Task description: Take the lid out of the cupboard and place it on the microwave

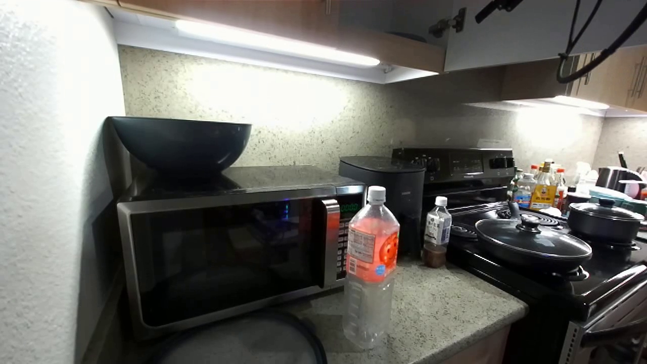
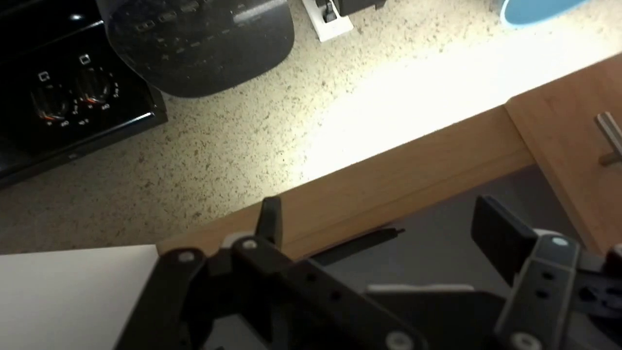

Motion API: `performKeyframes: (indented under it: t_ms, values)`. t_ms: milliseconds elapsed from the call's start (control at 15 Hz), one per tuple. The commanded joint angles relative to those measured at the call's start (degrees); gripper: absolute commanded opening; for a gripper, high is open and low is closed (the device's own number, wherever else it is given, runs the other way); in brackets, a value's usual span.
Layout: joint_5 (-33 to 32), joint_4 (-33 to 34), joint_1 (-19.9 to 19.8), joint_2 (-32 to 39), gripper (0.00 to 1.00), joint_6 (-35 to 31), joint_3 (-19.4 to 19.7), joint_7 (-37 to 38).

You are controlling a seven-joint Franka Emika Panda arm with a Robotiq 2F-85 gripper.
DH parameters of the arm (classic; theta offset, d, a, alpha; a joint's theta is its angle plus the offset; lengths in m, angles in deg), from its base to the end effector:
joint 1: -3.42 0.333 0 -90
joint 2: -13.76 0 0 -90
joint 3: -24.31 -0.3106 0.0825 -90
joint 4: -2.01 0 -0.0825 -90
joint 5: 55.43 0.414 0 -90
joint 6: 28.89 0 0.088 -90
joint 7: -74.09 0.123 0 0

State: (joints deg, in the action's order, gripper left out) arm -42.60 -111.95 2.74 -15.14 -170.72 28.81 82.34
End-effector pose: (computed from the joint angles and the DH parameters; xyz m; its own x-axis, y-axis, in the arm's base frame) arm 0.4764 -0.0536 0.7681 0.5184 -0.3849 0.7636 -0.1348 -0.9186 -0.3715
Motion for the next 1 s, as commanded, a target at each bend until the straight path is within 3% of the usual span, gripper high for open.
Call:
performKeyframes:
  t_ms: [0, 133, 200, 533, 933]
  values:
    - [-1.3, 10.0, -1.8, 7.7, 1.0, -0.6, -2.7, 5.3]
    - [-2.0, 14.1, -1.7, 10.3, 1.0, 2.4, -2.9, 6.9]
    - [-0.6, 9.7, -0.7, 7.2, 1.0, 0.5, -2.1, 4.4]
    - [-0.7, 13.5, -0.9, 10.4, 1.0, 1.1, -2.4, 5.0]
    - [-3.6, 20.2, -3.1, 18.8, 1.0, 0.1, -4.8, 18.4]
